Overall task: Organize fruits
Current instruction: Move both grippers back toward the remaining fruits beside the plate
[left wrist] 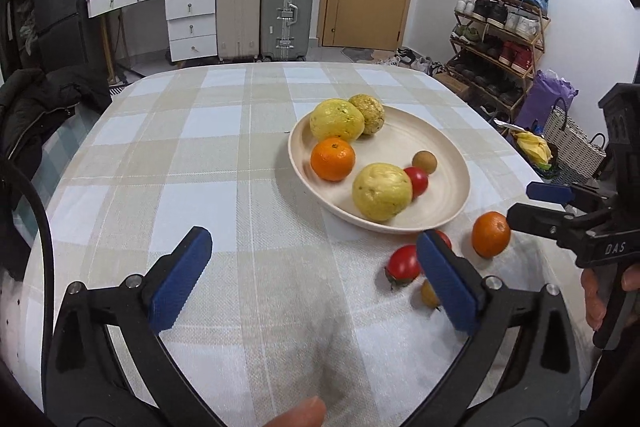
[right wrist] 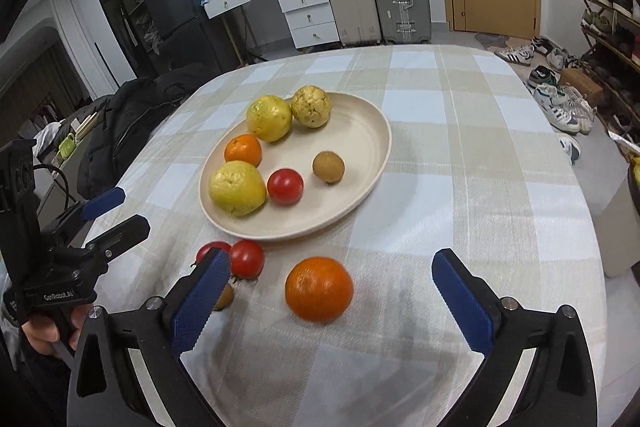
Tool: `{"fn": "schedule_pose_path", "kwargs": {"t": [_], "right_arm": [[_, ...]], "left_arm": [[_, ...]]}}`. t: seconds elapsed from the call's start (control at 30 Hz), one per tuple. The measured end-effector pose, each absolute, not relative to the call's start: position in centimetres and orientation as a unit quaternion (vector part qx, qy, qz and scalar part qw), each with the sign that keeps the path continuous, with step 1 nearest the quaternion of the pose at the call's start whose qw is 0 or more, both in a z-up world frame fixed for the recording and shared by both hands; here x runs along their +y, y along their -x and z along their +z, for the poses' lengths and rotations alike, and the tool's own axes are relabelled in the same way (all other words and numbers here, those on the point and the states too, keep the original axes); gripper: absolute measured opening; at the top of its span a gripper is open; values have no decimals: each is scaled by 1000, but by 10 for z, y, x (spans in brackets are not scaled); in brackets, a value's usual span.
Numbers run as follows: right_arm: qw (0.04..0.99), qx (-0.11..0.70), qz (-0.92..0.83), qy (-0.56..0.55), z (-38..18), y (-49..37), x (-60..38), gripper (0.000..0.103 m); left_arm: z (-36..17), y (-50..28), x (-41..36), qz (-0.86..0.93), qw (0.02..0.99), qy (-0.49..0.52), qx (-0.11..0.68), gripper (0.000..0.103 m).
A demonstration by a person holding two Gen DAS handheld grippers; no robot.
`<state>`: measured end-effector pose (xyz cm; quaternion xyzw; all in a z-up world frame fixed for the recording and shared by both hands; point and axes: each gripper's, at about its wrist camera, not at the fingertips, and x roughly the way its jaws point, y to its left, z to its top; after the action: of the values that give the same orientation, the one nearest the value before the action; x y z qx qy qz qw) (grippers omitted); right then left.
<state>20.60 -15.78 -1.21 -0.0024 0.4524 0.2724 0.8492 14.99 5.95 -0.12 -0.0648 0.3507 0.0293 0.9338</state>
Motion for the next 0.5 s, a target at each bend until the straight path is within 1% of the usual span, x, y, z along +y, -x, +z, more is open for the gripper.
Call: {"fn": "schedule_pose_path", "kwargs": {"t": [0.2,0.5], "right_arm": [[847,457,271,20,-19,-199,-150,103],[838,476,264,35,-35,-198,-147,103]], "left_arm": [[-7,-145,46,22,933,51,356,102],[-20,-151,41,10,922,56,383,102]]}}
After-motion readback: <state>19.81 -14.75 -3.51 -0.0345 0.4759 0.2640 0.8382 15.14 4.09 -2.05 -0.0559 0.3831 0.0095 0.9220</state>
